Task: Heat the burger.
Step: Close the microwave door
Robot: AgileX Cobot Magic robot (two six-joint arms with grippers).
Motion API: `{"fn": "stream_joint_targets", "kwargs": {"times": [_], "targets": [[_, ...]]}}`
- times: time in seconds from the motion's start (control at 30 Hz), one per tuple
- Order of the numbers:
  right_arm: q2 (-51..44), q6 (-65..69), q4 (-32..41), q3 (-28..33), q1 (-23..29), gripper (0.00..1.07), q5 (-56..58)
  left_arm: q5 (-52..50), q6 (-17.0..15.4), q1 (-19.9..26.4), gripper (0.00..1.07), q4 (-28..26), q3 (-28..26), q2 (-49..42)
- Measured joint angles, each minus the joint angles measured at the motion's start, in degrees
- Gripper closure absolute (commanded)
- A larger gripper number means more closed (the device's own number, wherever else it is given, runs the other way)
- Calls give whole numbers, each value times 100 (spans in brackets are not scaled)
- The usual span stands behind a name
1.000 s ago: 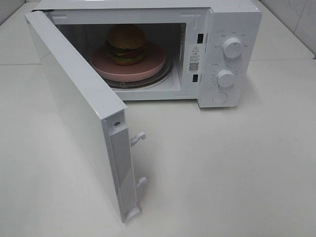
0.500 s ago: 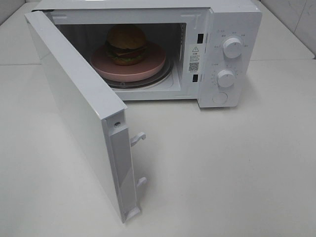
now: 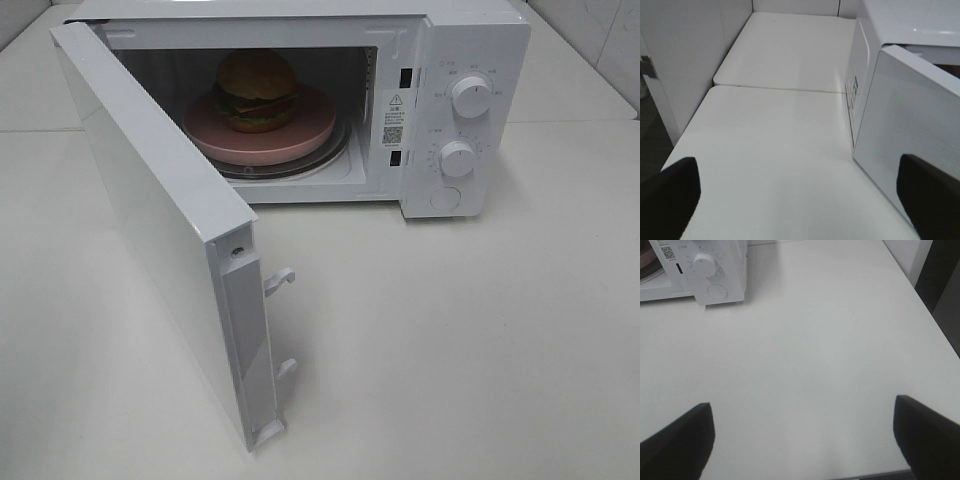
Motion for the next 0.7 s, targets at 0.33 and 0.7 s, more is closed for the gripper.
{"fn": "stream_joint_targets", "kwargs": {"times": [0.33,0.7], "targets": [[0,0,0,0,0,14,0,-2372,-11,0,27,0,418,1318],[0,0,0,0,0,14,0,-4051,-23,0,107,-178,602,2630]]}}
